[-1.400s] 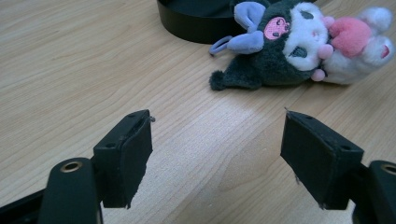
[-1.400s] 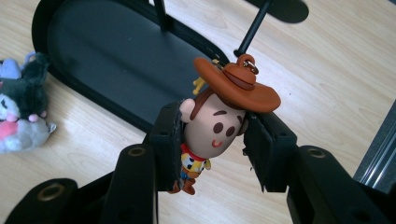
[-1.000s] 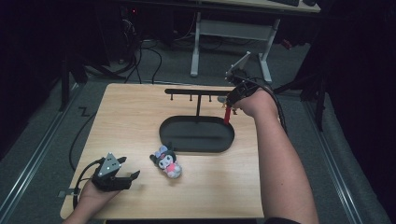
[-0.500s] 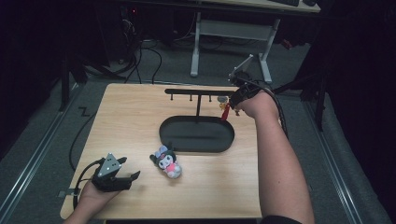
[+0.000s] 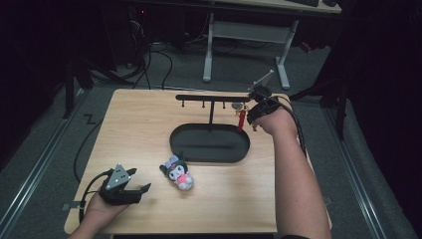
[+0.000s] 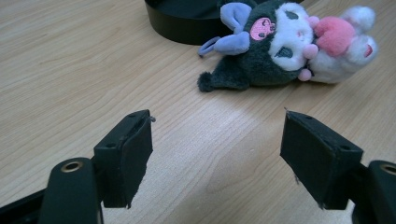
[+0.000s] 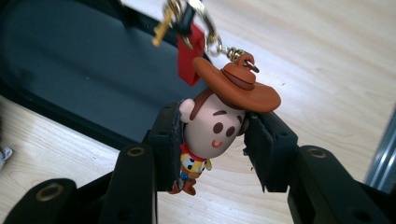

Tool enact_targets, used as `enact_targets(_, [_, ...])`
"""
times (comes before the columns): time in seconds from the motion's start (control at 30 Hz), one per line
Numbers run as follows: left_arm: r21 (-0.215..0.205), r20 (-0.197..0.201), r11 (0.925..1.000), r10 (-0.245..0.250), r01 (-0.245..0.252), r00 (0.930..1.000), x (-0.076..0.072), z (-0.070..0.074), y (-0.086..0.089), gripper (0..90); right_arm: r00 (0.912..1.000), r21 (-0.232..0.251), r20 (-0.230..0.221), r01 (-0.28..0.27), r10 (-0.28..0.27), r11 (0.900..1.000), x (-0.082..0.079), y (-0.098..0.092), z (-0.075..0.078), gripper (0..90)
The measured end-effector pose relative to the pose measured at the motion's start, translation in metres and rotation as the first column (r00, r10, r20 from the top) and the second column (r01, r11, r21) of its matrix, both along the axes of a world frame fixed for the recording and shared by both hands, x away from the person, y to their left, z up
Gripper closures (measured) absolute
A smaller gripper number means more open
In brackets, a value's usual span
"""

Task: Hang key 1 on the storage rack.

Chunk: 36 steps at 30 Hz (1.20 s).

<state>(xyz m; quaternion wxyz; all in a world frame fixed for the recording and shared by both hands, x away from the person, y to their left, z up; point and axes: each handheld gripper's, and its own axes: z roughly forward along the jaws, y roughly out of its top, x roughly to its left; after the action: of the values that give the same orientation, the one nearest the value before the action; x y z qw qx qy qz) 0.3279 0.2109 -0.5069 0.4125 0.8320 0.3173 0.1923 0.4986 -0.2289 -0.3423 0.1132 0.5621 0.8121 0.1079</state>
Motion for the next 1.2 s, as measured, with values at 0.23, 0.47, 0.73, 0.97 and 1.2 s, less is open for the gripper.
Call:
enact_targets(0.23, [-0.006, -0.007, 1.0, 0.007, -0.007, 1.0, 0.002, -0.001, 0.001, 25.5, 0.9999, 0.017, -0.006, 0.012, -0.012, 1.0, 0.005, -0.005, -0.021, 56.8])
enact_targets(0.47, [-0.009, -0.003, 0.9999, 0.008, -0.008, 1.0, 0.001, -0.001, 0.001, 25.9, 0.9996, 0.031, -0.016, 0.023, -0.023, 0.999, 0.007, -0.002, -0.026, 47.2])
enact_targets(0.73, [-0.017, -0.007, 0.9998, 0.009, -0.009, 0.9999, 0.002, 0.0, 0.002, 27.1, 0.9998, 0.035, -0.002, 0.018, -0.018, 0.999, -0.004, -0.002, -0.024, 45.9])
enact_targets(0.97, [-0.034, -0.016, 0.9994, 0.009, -0.009, 0.9998, 0.002, 0.001, 0.002, 30.8, 0.9991, 0.034, 0.042, -0.009, 0.007, 0.999, -0.026, -0.004, -0.038, 41.0])
enact_targets(1.2, [-0.049, -0.018, 0.9985, 0.025, -0.026, 0.9995, 0.0, 0.002, 0.0, 40.4, 0.9933, 0.057, 0.111, -0.039, 0.033, 0.998, -0.059, -0.011, -0.057, 36.2])
